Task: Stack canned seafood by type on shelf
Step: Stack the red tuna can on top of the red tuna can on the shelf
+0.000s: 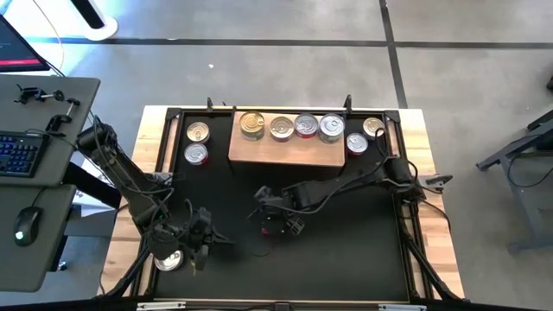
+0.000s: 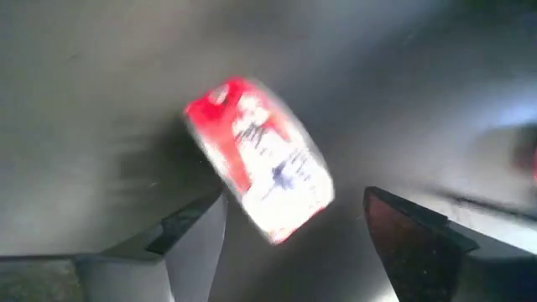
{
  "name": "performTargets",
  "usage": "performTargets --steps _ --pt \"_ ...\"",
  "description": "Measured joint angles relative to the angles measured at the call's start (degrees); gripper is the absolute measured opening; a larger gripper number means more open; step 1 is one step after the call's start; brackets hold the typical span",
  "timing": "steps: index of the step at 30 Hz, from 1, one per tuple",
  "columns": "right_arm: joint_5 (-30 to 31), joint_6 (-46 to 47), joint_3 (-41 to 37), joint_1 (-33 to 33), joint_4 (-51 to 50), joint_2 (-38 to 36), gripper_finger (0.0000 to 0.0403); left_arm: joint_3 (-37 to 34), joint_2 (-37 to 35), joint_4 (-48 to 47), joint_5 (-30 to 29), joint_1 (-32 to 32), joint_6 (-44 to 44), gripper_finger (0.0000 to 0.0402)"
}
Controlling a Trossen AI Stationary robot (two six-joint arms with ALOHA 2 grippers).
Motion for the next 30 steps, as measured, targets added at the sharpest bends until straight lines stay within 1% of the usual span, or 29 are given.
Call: performTargets --steps 4,9,13,18,20,21,23,25,26,28,30 --pt "1.3 -4.25 3.58 -0.2 -0.91 2.66 0.027 -0.01 0.0 -0.08 -0.14 0.0 -1.36 0.0" --pt "1.0 -7.27 7.98 -1.0 -5.74 6.11 0.027 -0.01 0.0 -0.06 -0.18 -0.01 -2.44 0.0" --pt "0.1 -5.92 8.47 -1.45 -5.08 8.14 0.027 -0.01 0.0 -0.04 -0.18 -0.09 -2.52 0.0" --pt "-3.73 -1.61 8.47 -1.45 -5.85 8.35 0.0263 -0.01 0.0 0.78 0.88 -0.18 -2.47 0.0" --pt "-3.73 -0.98 8.47 -1.06 -5.7 8.43 0.0244 0.01 -0.11 1.75 3.28 -0.41 -2.29 0.0" --pt "-3.73 -0.49 8.47 -0.84 -5.54 8.43 0.0229 0.01 -0.31 1.75 4.81 -0.59 -1.88 0.0" --pt "-3.65 0.65 8.47 -0.29 -5.06 8.41 0.0187 0.01 -0.94 2.13 7.63 -1.03 -1.02 0.0" --pt "-3.72 2.86 8.47 0.45 -5.23 8.41 0.0136 0.01 -1.92 2.0 8.77 -1.57 -0.95 0.0" --pt "-3.64 4.23 8.47 0.74 -5.17 8.41 0.0117 0.01 -2.57 1.65 9.01 -1.85 -0.89 0.0" --pt "-3.66 7.88 8.47 1.36 -5.29 8.28 0.0118 0.01 -4.11 0.49 9.05 -2.44 -0.29 0.0" --pt "-4.0 11.87 8.43 1.94 -6.63 7.61 0.0118 0.01 -6.04 -0.17 9.06 -2.78 2.11 0.0"
